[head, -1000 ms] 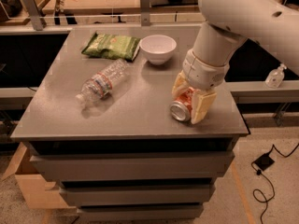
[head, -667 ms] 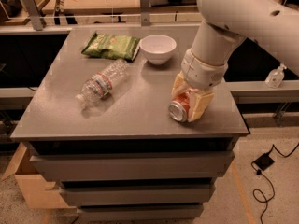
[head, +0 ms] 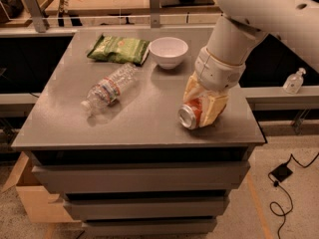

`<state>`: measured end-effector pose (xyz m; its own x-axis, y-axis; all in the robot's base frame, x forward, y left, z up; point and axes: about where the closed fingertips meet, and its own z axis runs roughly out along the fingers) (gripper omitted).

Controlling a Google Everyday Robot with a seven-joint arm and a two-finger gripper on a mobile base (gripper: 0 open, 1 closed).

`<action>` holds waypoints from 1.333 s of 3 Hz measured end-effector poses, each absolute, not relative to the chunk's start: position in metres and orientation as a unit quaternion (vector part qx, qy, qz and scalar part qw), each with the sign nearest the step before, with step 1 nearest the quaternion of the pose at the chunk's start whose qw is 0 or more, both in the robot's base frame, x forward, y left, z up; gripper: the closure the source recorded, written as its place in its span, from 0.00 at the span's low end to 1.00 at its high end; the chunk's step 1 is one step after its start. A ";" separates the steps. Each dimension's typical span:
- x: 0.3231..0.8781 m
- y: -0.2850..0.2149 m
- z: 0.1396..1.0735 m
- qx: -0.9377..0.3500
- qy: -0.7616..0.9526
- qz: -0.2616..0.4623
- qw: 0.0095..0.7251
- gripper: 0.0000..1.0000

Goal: Place coke can into white bowl

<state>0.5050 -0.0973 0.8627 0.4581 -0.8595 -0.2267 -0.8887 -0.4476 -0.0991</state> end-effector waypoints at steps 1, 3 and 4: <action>0.515 -0.104 0.879 -0.841 0.526 0.053 0.114 1.00; 0.535 -0.123 0.893 -0.824 0.554 0.014 0.122 1.00; 0.549 -0.116 0.899 -0.827 0.545 0.008 0.139 1.00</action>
Offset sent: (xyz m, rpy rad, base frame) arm 0.0502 -0.0540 0.0486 -0.0728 -0.1676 -0.1983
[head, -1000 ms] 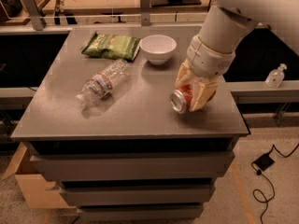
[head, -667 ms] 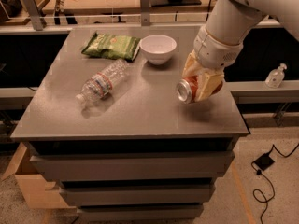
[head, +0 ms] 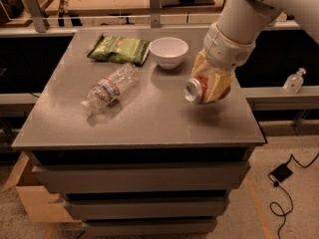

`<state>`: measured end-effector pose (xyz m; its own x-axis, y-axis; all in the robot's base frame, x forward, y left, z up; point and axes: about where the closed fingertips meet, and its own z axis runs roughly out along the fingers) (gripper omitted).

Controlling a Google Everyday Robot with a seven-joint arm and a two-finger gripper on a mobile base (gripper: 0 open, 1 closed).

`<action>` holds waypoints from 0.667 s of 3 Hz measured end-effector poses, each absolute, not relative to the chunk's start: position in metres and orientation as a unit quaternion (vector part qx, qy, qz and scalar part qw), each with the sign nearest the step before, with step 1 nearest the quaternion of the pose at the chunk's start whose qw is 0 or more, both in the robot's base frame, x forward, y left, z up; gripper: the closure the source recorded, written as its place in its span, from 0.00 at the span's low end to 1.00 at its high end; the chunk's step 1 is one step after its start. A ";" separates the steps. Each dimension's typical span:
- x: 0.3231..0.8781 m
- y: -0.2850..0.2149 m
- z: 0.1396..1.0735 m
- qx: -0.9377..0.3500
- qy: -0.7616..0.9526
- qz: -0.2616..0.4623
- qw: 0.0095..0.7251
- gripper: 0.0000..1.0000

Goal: Place coke can into white bowl

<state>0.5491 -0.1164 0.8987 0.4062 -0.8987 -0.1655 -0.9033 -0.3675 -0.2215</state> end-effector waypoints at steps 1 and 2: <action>0.578 -0.107 0.915 -0.837 0.523 -0.013 0.161 1.00; 0.607 -0.100 0.940 -0.844 0.505 -0.054 0.176 1.00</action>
Offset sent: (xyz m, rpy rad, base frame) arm 0.0939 0.0223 0.0765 -0.0519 -0.2644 0.0974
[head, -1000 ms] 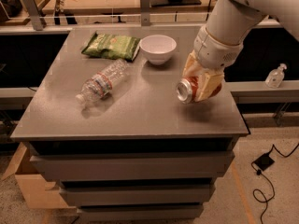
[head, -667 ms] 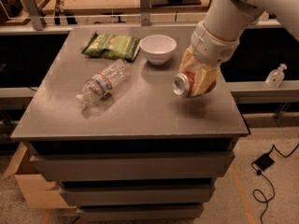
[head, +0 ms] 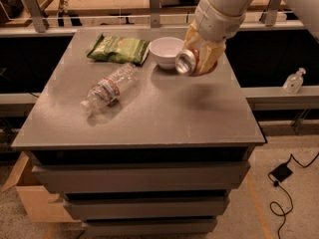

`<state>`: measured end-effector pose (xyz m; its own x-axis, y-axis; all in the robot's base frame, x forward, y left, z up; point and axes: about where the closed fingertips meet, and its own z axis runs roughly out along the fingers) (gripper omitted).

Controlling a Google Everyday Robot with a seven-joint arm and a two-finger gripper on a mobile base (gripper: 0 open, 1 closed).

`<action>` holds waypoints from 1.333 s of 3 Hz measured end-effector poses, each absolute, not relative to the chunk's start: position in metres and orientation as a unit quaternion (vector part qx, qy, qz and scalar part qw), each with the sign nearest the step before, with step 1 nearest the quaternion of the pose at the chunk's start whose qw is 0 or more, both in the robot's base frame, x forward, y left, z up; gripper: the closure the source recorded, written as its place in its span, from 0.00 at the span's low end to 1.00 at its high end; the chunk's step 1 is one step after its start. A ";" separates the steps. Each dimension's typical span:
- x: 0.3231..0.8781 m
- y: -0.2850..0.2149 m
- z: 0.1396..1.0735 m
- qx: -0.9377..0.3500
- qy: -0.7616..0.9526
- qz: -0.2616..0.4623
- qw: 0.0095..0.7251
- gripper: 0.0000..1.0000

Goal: Place coke can into white bowl

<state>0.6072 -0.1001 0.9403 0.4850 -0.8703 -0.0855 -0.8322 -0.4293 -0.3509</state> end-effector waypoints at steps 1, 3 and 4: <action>0.630 -0.096 0.965 -0.844 0.495 -0.108 0.176 1.00; 0.650 -0.096 0.982 -0.838 0.493 -0.157 0.171 1.00; 0.661 -0.089 0.989 -0.838 0.483 -0.175 0.184 1.00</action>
Offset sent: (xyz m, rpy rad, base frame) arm 0.0614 0.0032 0.0640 -0.1662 -0.2550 -0.0464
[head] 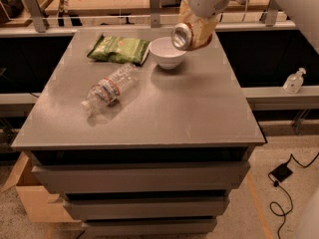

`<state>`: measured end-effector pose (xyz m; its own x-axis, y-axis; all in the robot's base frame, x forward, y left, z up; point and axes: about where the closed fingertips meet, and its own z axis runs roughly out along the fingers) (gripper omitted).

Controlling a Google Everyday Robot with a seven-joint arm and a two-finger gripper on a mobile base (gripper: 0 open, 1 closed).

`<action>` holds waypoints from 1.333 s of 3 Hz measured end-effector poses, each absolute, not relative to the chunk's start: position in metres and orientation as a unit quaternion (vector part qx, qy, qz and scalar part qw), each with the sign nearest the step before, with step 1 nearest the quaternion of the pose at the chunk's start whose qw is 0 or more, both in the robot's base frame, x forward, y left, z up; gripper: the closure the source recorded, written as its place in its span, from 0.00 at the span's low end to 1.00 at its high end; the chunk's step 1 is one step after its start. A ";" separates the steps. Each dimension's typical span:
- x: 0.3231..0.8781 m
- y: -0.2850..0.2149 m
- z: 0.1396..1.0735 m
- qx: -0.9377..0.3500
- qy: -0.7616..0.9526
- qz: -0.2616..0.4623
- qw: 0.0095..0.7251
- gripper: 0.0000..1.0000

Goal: Place coke can into white bowl

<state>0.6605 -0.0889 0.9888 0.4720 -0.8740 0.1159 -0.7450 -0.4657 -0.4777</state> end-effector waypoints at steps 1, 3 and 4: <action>0.678 -0.081 1.000 -0.832 0.475 -0.200 0.207 1.00; 0.714 -0.054 0.985 -0.834 0.458 -0.183 0.245 1.00; 0.727 -0.045 0.975 -0.838 0.453 -0.167 0.253 1.00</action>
Offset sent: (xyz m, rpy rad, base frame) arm 0.0622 0.0380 0.0105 0.0979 -0.1383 0.0637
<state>0.7267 -0.0447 0.9747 0.5333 -0.8445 0.0494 -0.6757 -0.4603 -0.5758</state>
